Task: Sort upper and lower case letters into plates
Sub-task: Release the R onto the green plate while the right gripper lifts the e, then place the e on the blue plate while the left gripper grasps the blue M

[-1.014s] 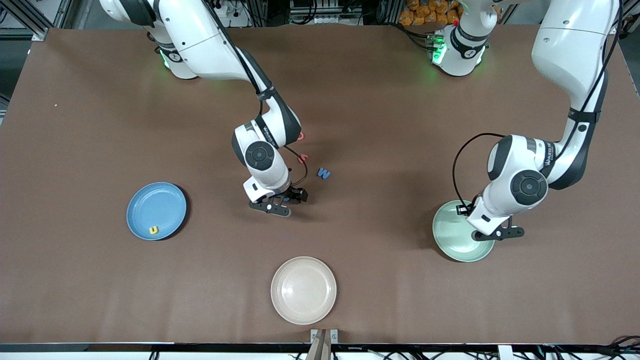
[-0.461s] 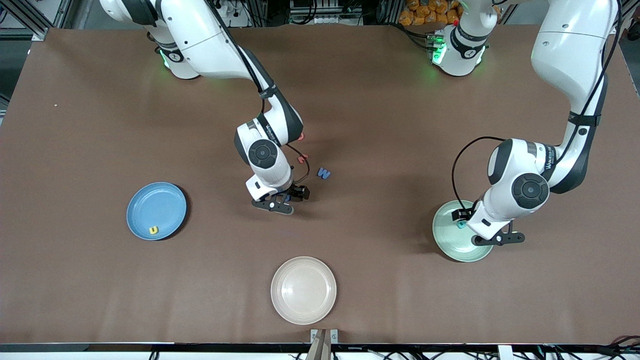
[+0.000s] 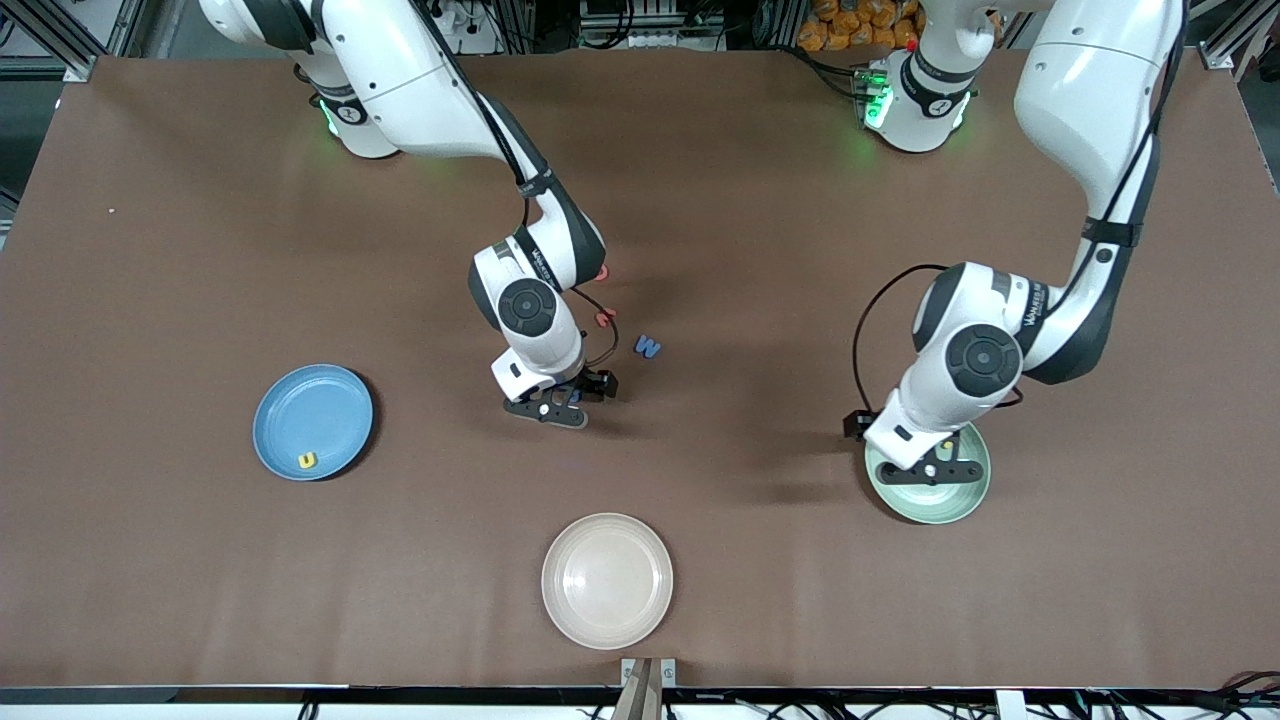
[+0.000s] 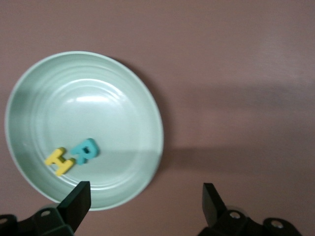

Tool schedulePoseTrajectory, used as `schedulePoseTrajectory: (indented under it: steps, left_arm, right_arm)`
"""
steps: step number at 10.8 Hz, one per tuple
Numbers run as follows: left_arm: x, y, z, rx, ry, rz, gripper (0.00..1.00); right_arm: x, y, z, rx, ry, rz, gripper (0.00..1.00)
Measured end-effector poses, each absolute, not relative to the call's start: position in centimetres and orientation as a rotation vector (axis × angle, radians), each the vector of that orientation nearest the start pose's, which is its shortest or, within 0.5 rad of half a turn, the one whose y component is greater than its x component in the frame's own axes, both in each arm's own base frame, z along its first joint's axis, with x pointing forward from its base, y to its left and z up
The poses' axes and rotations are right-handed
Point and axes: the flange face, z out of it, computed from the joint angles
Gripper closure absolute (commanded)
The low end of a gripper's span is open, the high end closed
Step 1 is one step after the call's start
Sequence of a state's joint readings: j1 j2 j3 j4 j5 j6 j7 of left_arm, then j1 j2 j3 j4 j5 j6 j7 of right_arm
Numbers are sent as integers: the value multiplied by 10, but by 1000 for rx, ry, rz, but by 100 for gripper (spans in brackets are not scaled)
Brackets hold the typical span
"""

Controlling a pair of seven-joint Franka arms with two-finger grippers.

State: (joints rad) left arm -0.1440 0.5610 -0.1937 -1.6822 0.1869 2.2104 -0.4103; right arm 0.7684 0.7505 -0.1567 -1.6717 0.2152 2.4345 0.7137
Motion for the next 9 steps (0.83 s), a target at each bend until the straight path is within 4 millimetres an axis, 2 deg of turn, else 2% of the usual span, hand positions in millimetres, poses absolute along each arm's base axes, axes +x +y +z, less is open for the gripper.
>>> schedulePoseTrajectory:
  steps: [3, 5, 6, 7, 9]
  left_arm:
    - [628, -250, 287, -3145, 60, 14, 0]
    - [611, -287, 286, -3144, 146, 23, 0]
    - [602, -305, 283, -3142, 172, 31, 0]
    - [593, -320, 280, -3141, 157, 39, 0]
    - [573, -353, 271, -3136, 76, 60, 0]
  right_arm:
    - [551, 399, 169, -3090, 335, 2, 0]
    - [553, 396, 169, -3103, 325, -12, 0]
    - [554, 395, 169, -3104, 325, -14, 55]
    - [554, 395, 169, -3104, 325, -15, 100]
    - [555, 396, 174, -3098, 323, -26, 100]
